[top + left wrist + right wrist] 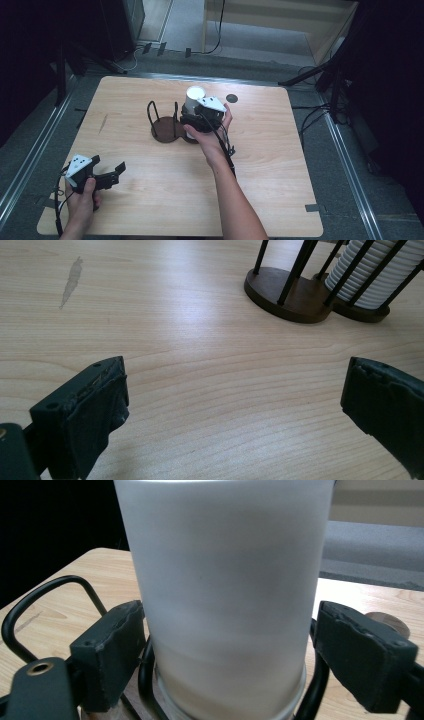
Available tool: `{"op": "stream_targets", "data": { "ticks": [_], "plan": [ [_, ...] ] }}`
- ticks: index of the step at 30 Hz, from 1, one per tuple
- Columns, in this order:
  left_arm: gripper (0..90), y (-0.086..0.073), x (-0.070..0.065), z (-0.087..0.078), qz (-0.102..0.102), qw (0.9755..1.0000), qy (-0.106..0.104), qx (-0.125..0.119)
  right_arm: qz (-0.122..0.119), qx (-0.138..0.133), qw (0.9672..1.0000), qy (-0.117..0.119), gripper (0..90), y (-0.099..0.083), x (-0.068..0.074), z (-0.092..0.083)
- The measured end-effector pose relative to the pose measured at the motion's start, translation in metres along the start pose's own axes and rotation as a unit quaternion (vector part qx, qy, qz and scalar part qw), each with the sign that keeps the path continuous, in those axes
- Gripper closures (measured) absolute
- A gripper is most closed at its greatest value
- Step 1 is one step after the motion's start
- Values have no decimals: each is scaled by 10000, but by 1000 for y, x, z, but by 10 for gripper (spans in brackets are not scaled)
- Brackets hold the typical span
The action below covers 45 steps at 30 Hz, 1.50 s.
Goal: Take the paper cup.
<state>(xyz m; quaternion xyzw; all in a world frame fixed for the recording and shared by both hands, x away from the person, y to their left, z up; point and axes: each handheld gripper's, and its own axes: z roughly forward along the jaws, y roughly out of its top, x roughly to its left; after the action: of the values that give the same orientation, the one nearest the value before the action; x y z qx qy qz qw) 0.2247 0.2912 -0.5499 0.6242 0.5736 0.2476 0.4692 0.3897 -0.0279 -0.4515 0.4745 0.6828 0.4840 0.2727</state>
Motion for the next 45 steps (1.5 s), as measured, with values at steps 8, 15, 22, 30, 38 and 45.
{"op": "stream_targets", "data": {
  "ticks": [8,15,22,30,38,45],
  "plan": [
    [0,0,0,0,-16,10000,3,-11,-19,-41,9999,-96,203,-3,3,5],
    [0,0,0,1,-18,10000,-2,-6,36,-67,9999,-134,221,-3,3,6],
    [0,0,0,1,-18,10000,-1,-2,-92,-111,9998,-154,239,-2,4,5],
    [0,0,0,1,-14,10000,9,-4,-96,-210,9996,-182,251,2,5,2],
    [0,1,0,1,-14,10000,11,-13,-79,-302,9994,-180,257,9,5,-3],
    [0,1,2,0,-60,10000,-17,-10,6,-457,9988,-191,261,25,6,-11]
  ]
}}
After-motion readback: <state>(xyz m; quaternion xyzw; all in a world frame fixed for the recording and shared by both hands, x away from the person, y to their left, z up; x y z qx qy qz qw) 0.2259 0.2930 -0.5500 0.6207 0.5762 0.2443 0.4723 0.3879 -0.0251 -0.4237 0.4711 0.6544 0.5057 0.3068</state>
